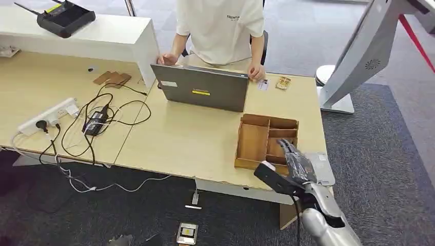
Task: Pass the card to the sensor for recognition and then transmit it.
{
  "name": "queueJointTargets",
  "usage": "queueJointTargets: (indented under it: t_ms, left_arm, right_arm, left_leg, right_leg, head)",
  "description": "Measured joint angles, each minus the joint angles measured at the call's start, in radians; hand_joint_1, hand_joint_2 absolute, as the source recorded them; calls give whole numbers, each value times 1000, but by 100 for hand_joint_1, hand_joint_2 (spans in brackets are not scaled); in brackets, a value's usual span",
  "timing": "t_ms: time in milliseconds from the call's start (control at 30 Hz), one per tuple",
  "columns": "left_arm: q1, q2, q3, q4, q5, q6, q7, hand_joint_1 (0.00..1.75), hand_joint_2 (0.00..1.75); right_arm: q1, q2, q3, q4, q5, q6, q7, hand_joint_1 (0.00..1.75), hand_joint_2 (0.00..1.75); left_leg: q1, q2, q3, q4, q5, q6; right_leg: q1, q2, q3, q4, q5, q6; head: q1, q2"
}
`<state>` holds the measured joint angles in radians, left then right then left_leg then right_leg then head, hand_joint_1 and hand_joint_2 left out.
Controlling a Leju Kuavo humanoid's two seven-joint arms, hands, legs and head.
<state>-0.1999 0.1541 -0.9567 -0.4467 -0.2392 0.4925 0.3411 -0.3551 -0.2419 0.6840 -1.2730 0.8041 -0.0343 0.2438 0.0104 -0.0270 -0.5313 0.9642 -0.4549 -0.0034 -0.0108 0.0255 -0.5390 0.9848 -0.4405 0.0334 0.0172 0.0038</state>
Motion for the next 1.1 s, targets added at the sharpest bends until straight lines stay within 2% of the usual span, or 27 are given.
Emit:
queueJointTargets:
  t_ms: [367,700,1100]
  left_arm:
    - [-4,0,0,0,-7,-8,-10,0,0]
    - [0,0,0,0,-14,-8,-13,0,0]
    - [6,1,0,0,-23,-11,-12,0,0]
  right_arm:
    - [-29,11,37,36,-20,-16,-26,0,175]
    - [-43,7,52,66,-26,-71,-25,0,175]
    - [-35,-46,22,62,-9,-93,6,0,175]
  left_leg:
    - [0,0,0,0,0,0]
    - [0,0,0,0,0,0]
    - [0,0,0,0,0,0]
  right_leg:
    - [0,0,0,0,0,0]
    - [0,0,0,0,0,0]
    - [0,0,0,0,0,0]
  head:
    - [0,0]
    - [0,0]
    - [0,0]
